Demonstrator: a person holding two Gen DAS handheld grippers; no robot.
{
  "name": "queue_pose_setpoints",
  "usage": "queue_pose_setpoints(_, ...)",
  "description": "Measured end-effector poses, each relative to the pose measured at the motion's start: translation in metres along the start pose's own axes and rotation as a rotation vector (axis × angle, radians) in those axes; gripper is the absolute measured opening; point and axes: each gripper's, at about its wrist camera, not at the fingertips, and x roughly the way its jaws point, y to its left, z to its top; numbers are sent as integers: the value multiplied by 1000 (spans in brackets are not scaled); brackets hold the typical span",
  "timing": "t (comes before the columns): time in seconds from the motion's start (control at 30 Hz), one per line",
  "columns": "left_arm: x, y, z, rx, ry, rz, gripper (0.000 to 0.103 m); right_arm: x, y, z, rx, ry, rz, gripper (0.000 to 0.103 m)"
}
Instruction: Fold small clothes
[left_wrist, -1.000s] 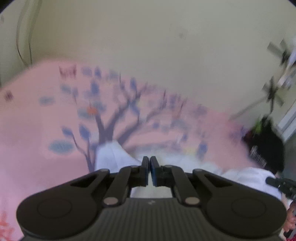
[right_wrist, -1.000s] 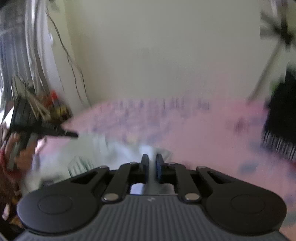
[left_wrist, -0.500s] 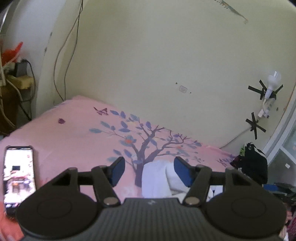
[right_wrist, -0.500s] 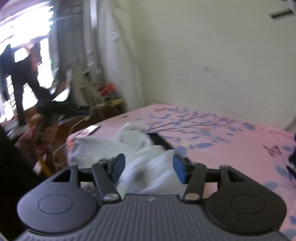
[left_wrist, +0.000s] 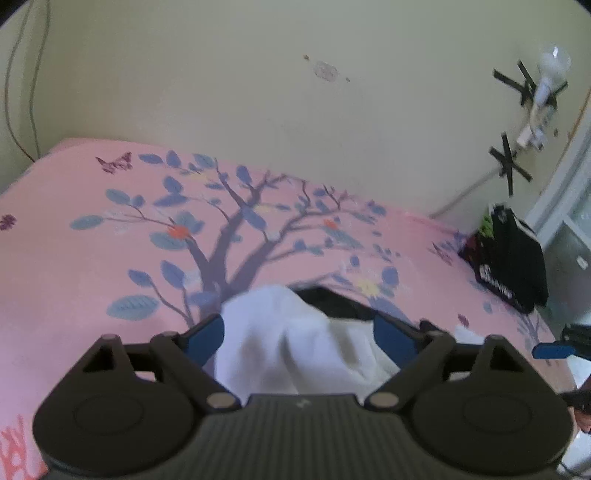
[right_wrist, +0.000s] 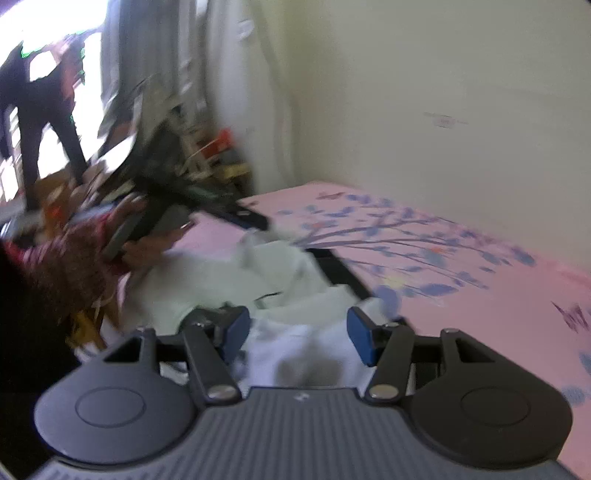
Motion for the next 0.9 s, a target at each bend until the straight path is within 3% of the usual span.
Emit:
queue_pose_setpoints(0.03, 1, -3, -3, 10, 14, -4, 74, 7, 6, 0, -13, 15, 22, 50)
queue_pose_setpoints(0.07, 1, -4, -6, 15, 29, -7, 56, 14, 10, 1, -25, 39, 35, 50)
queue_pose_setpoints(0.1, 2, -5, -8, 19, 51, -7, 46, 22, 12, -1, -46, 70, 25, 46)
queue_pose_setpoints(0.17, 4, -2, -14, 20, 83, 3, 13, 37, 16, -6, -90, 139, -56, 26)
queue_pose_setpoints(0.2, 4, 0, -15, 14, 86, 8, 10, 42, 13, -10, -93, 168, -98, 11)
queue_pose_setpoints(0.23, 0, 2, -16, -4, 78, 13, 9, 42, 7, -12, -74, 176, -112, 2)
queue_pose_setpoints(0.27, -7, 4, -15, -29, 57, 13, 9, 35, 1, -13, -49, 160, -117, 1)
queue_pose_setpoints(0.4, -54, 3, -2, -103, -98, -34, 8, -12, 8, 5, -98, 5, -266, 0)
queue_pose_setpoints(0.53, -108, -19, 17, -110, -273, -109, 8, -59, 12, 40, -125, -177, -430, 0)
queue_pose_setpoints(0.73, -197, -71, 39, -81, -578, -175, 8, -121, 34, 85, -197, -473, -613, 0)
queue_pose_setpoints(0.9, -273, -117, 33, -53, -852, -192, 8, -178, 67, 112, -257, -734, -691, 0)
